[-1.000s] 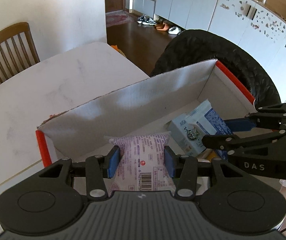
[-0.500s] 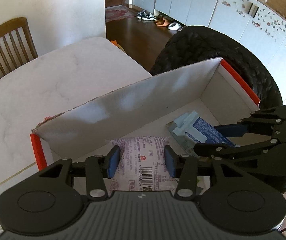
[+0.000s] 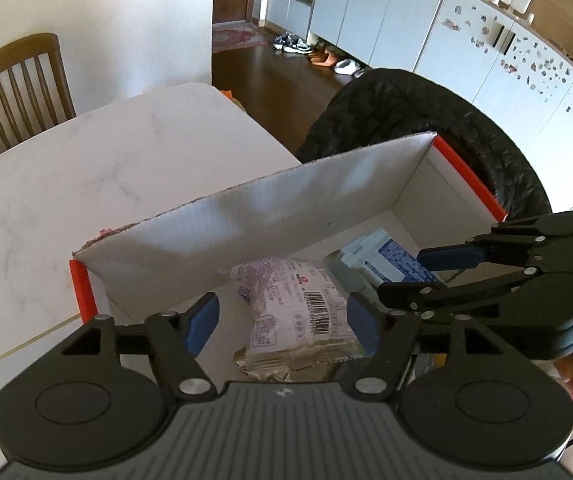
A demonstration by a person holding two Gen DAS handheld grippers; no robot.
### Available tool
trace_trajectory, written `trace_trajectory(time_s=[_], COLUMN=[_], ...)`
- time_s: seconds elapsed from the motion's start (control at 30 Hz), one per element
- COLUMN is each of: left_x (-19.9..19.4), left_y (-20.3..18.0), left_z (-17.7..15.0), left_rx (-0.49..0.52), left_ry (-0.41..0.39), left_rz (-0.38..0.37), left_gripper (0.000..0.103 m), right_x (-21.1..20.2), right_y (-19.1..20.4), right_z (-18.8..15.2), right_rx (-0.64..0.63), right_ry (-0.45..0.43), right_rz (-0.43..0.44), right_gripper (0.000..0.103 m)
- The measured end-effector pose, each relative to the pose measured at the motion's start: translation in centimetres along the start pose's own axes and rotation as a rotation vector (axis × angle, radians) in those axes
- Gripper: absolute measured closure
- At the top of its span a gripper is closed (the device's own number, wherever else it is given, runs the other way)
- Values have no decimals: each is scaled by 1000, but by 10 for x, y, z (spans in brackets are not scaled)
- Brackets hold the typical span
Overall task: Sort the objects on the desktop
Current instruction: 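Lower the snack bag and blue bar into the box and open both grippers, then withdraw both grippers from the box back toward the table mat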
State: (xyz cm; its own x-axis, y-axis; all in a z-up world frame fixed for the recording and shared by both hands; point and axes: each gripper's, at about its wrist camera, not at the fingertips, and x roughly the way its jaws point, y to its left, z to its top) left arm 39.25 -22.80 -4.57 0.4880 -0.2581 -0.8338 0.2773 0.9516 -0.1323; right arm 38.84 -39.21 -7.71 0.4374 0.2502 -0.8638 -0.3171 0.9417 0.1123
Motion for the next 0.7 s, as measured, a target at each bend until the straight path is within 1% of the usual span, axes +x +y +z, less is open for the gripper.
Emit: trace_trajectory(time_s=[0.13,0.17,0.2,0.27,0.43,0.47,0.5,0.53,0.7], left_x=[-8,-11,-14,-19,-32,-35,-38,-40,-54], left_y=[1,1,1,0,1,1,1,2,1], left_z=[-2,-2,-3,-3,-5,-5,-6,-7,-12], left_rx=[-9,-11,-12,-14,-26,-30,-32,-34,-35], left_ry=[-14,-19,-24,-36,-66,-73,-77,-81,-101], left_rz=[-5,-7,-10,-15,-23,-25,-25,-25,-36], left_gripper=[32,32,32,32,32,32,32,32,32], right_x=[-6,-8,-10,-16,-28,-30,-33,-36,-49], right_y=[1,2,2,3,8,8,8,9,13], right_z=[1,1,1,1,1,0,0,0,-5], right_rx=[-2,-2,2,10,-2,1,5,9,16], right_ry=[-8,-11,-16,-32,-43,-46,-49,-51,-69], right_rz=[13,15,23,35,56,61,63,66,83], right_gripper=[50,48,42,36,36,35,31,30,30])
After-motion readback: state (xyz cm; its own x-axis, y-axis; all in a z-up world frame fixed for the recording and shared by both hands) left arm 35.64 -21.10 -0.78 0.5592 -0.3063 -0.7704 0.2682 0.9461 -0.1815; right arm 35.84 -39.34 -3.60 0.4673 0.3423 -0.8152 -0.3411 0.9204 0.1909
